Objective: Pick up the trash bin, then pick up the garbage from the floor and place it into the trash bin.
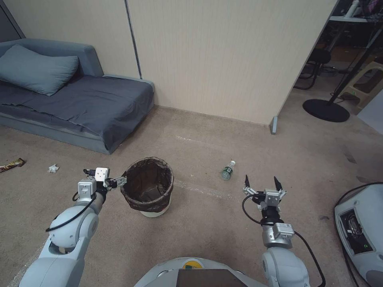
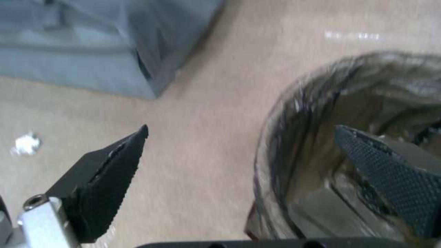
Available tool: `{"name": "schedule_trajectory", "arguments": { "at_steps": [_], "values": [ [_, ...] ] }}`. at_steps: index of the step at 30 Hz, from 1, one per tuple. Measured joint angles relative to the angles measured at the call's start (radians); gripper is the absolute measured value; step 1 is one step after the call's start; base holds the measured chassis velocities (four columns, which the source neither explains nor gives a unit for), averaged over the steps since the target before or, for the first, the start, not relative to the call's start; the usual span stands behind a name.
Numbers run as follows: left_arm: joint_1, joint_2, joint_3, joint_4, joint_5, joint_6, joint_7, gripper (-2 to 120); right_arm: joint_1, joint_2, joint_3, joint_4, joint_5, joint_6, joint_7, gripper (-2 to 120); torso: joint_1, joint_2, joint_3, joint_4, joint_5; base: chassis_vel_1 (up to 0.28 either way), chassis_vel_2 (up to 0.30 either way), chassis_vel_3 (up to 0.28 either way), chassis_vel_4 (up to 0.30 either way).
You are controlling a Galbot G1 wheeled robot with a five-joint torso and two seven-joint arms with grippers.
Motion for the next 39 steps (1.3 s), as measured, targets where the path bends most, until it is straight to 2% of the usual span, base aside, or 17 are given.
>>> {"name": "schedule_trajectory", "arguments": {
  "at_steps": [4,6,10,18,26,39],
  "values": [
    [-0.031,0.0,0.043,0.043,-0.004,0.024,-0.028,100,-0.002,0.0,-0.007,-0.029,-0.006,0.011,-0.003,100,0.0,0.0,0.0,0.001,0.0,0.0,0.0,0.0,0.0],
    [-0.04,0.002,0.055,0.054,-0.005,0.027,-0.035,100,-0.004,0.0,-0.007,-0.032,-0.009,0.013,-0.004,100,0.0,0.0,0.0,0.0006,-0.0001,0.0,0.0,0.0,0.0],
    [-0.122,0.017,0.136,0.124,-0.017,0.029,-0.087,100,-0.008,0.0,-0.006,-0.047,-0.017,0.023,-0.003,100,0.0,0.0,0.0,-0.0001,0.0,0.0,0.0,0.0,0.0],
    [-0.191,0.022,0.207,0.206,-0.032,0.024,-0.098,100,0.0,0.0,-0.003,-0.075,-0.024,0.035,-0.002,100,0.0,0.0,0.0,0.0004,0.0002,0.0,0.0,0.0,0.0],
    [-0.23,0.003,0.235,0.269,-0.034,0.021,-0.115,100,-0.006,0.0,-0.002,-0.092,-0.033,0.049,-0.002,100,0.0,0.0,0.0,0.0003,0.0001,0.0,0.0,0.0,0.0],
    [-0.221,0.013,0.205,0.285,-0.047,0.018,-0.127,100,-0.003,0.0,-0.001,-0.102,-0.034,0.051,-0.001,100,0.0,0.0,0.0,0.0003,0.0001,0.0,0.0,0.0,0.0]
  ]
}}
